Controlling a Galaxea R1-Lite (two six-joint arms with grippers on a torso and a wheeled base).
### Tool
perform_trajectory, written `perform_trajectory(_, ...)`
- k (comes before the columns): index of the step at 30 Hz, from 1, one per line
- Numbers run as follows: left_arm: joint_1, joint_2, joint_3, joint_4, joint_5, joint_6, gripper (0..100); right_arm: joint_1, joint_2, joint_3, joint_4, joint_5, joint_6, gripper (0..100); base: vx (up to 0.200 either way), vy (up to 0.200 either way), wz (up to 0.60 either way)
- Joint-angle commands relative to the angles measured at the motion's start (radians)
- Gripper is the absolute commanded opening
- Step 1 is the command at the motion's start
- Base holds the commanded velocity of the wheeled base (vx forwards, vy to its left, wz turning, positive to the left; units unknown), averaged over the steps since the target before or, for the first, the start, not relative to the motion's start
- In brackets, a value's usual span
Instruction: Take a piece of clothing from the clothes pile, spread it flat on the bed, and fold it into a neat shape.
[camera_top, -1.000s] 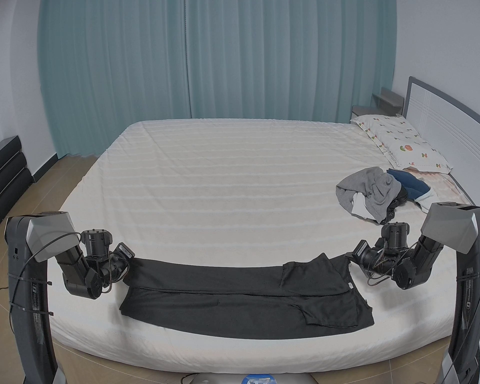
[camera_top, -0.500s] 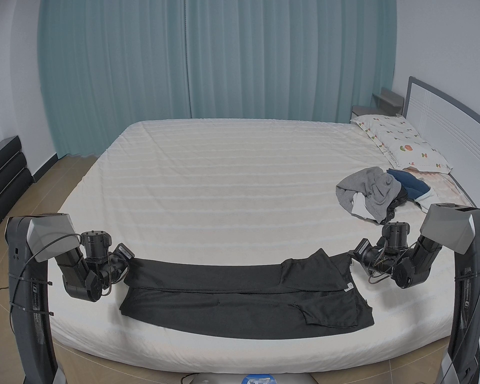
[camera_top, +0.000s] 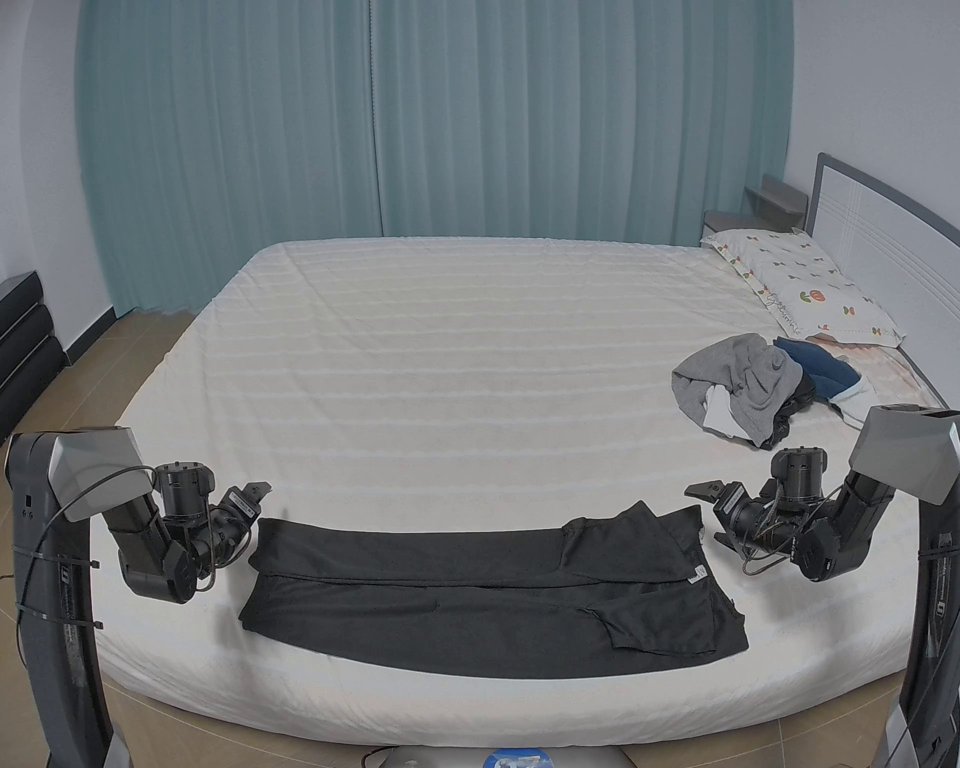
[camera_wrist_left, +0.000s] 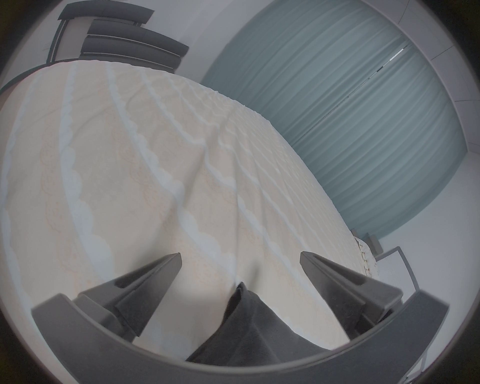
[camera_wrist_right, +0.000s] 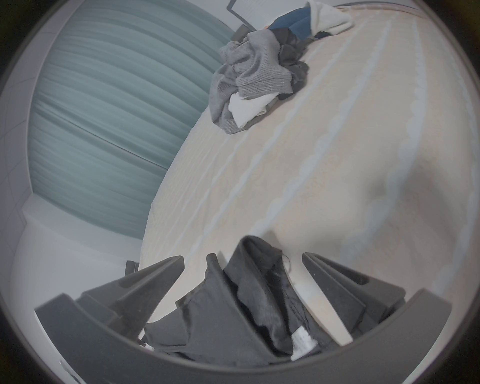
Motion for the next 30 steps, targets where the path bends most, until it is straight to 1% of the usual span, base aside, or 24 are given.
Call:
perform_trajectory(1,0.044,-0.076,0.075,-0.008,-0.062,0.001,100,-0.004,-0.075,0.064,0.002,0.009,0.051,100,0.0,0.0,0.0)
perform_trajectory(3,0.062,-0.111,0.125,-0.028,-0.133,0.004,100,-0.004,-0.077,0.065,0.003,0.013,0.058,100,0.0,0.0,0.0)
perform_trajectory(4,0.074,-0.134,0.154,-0.046,-0.182,0.004,100,-0.006,-0.074,0.067,0.003,0.013,0.058,100,0.0,0.0,0.0)
perform_trajectory(6,0.077,-0.151,0.186,-0.065,-0.236,0.004,100,-0.006,-0.069,0.068,0.003,0.013,0.058,100,0.0,0.0,0.0)
perform_trajectory(7,0.077,-0.158,0.221,-0.083,-0.277,0.005,100,-0.006,-0.067,0.07,0.002,0.013,0.058,100,0.0,0.0,0.0)
perform_trajectory(8,0.076,-0.16,0.235,-0.1,-0.292,0.005,100,-0.006,-0.067,0.07,0.002,0.013,0.058,100,0.0,0.0,0.0)
perform_trajectory(11,0.067,-0.154,0.249,-0.126,-0.295,0.005,100,-0.004,-0.067,0.073,0.002,0.013,0.058,100,0.0,0.0,0.0)
perform_trajectory(17,0.064,-0.148,0.256,-0.12,-0.305,0.008,100,-0.004,-0.067,0.078,0.002,0.013,0.06,100,-0.2,0.0,0.0)
perform_trajectory(19,0.059,-0.148,0.267,-0.119,-0.305,0.033,100,-0.004,-0.064,0.078,0.003,0.013,0.058,100,-0.2,0.0,0.0)
perform_trajectory(24,0.031,-0.142,0.325,-0.119,-0.305,0.136,100,-0.001,-0.06,0.078,0.003,0.013,0.058,100,0.0,0.0,0.0)
perform_trajectory(28,-0.012,-0.138,0.352,-0.122,-0.282,0.16,100,0.002,-0.06,0.078,0.003,0.013,0.058,100,0.0,0.0,0.0)
perform_trajectory(29,-0.012,-0.138,0.352,-0.122,-0.282,0.16,100,0.002,-0.06,0.078,0.003,0.013,0.058,100,0.0,0.0,0.0)
perform_trajectory(30,-0.028,-0.131,0.353,-0.129,-0.248,0.16,100,0.002,-0.06,0.078,0.003,0.013,0.058,100,0.0,0.0,0.0)
